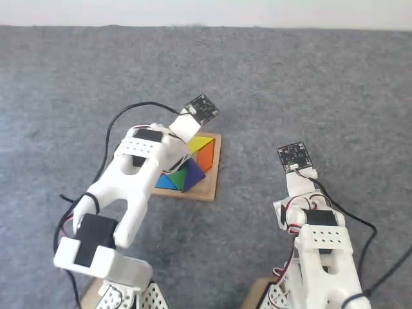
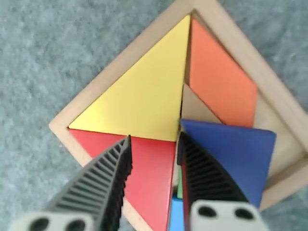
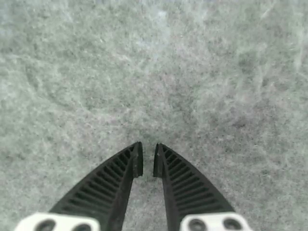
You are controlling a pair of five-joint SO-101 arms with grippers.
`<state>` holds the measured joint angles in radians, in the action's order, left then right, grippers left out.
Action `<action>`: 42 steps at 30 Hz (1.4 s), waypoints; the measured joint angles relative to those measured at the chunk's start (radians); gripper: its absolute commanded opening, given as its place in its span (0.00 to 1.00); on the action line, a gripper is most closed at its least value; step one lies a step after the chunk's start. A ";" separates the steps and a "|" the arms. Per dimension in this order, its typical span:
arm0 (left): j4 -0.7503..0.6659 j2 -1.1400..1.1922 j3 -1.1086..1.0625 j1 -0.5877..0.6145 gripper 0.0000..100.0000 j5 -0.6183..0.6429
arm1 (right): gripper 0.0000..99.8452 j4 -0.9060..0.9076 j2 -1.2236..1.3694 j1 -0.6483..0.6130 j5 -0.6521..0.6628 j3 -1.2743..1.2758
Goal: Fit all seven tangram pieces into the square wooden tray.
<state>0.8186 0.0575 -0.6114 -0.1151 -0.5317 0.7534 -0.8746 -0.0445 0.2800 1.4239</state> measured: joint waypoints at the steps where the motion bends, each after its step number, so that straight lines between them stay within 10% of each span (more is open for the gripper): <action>1: -0.003 0.000 0.002 -0.011 0.16 0.000 | 0.07 0.000 0.000 0.000 0.000 0.000; 42: 0.021 -0.129 -0.153 -0.138 0.13 0.075 | 0.06 0.000 0.000 0.000 0.000 0.000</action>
<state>0.8401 -0.0713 -0.7649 -0.2532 -0.4565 0.7534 -0.8746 -0.0445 0.2800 1.4239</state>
